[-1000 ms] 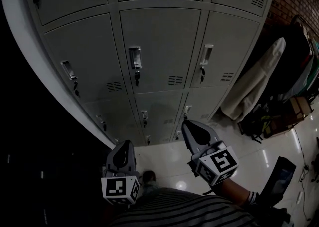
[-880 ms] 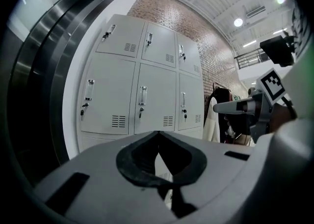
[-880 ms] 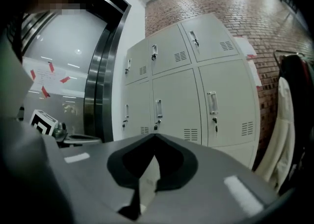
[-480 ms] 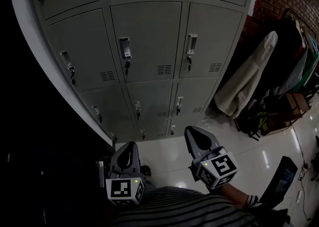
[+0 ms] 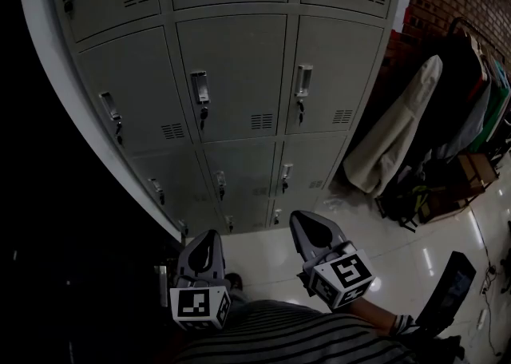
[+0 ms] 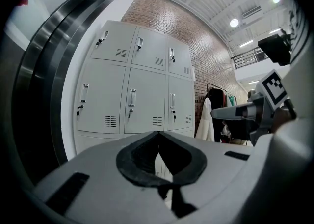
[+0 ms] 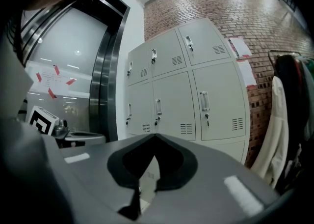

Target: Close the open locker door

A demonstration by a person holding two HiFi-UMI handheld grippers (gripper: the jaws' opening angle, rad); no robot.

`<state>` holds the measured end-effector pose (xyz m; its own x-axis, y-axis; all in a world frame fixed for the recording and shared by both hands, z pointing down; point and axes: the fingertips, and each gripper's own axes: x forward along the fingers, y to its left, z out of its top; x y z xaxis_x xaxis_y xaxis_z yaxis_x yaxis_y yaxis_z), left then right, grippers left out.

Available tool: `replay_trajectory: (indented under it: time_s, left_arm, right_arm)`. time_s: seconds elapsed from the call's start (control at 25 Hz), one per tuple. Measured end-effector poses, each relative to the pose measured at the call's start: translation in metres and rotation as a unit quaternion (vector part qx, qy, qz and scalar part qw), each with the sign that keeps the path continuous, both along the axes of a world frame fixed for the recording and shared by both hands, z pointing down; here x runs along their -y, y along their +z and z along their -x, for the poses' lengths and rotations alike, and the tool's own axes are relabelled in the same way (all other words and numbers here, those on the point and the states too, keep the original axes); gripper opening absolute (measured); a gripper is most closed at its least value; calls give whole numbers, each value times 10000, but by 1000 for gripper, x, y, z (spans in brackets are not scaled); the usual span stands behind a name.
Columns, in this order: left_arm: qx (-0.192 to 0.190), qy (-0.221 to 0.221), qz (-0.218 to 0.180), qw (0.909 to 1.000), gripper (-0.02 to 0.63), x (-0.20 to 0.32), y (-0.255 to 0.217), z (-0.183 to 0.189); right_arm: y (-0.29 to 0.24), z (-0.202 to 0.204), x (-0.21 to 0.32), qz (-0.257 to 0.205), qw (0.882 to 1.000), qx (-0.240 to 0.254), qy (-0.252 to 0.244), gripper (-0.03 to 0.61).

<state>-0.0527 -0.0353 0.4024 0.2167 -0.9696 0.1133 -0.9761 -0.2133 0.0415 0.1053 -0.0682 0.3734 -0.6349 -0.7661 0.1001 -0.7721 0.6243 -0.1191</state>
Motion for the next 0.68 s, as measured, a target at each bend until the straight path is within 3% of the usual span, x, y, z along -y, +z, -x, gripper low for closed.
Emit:
replay_trajectory:
  time_s: [0.36,0.68]
  left_arm:
    - [24,27,65,10000,5,3,-2,4]
    - [10,-30,-16,10000,5,8,2,7]
  right_arm:
    - [0,-5,7,3,9999,48,133,0]
    - [2,7,14,-66,9999,-57,-51,0]
